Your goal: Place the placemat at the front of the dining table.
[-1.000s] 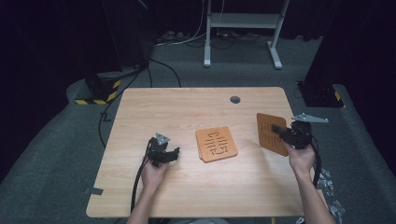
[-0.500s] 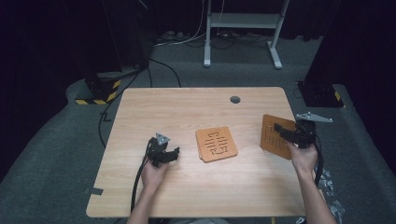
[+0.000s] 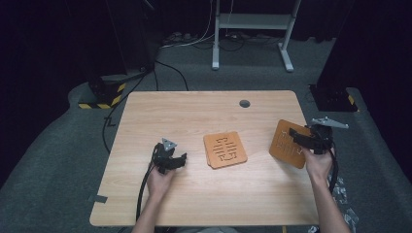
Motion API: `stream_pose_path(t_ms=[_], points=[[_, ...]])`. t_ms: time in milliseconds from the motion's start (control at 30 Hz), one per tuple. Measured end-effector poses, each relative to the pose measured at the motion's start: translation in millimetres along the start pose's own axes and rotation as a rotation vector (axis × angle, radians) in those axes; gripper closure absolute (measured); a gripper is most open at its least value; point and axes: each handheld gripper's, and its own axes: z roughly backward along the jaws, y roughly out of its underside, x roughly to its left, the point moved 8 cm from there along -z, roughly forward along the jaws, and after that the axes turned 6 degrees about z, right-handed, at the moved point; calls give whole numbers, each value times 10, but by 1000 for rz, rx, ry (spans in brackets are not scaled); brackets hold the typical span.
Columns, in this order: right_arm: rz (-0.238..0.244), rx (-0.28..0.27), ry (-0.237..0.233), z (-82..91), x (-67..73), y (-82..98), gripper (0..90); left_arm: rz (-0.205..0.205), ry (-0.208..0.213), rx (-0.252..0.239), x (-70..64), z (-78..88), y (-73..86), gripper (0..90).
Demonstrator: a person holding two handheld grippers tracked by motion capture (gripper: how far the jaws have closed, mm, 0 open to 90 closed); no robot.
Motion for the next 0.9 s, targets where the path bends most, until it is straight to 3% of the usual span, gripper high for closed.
stream_pose_path(t_ms=[100, 167, 367, 667, 767, 833, 900], points=[[-17, -15, 18, 34, -70, 11, 327, 0, -1, 0, 0, 0, 0, 319], [-3, -22, 38, 54, -94, 7, 327, 1, 0, 0, 0, 0, 0, 319], [7, -41, 16, 104, -16, 10, 328, 0, -1, 0, 0, 0, 0, 317], [29, -41, -80, 131, 358, 229, 335, 0, -2, 1, 1, 1, 1, 316], [36, -30, -140, 128, 562, 415, 340, 0, -3, 0, 1, 1, 1, 316], [39, -27, -154, 123, 616, 466, 340, 1, -3, 0, 1, 1, 1, 316], [42, -12, -190, 98, 787, 610, 340, 2, -5, 1, 4, 1, 1, 313]])
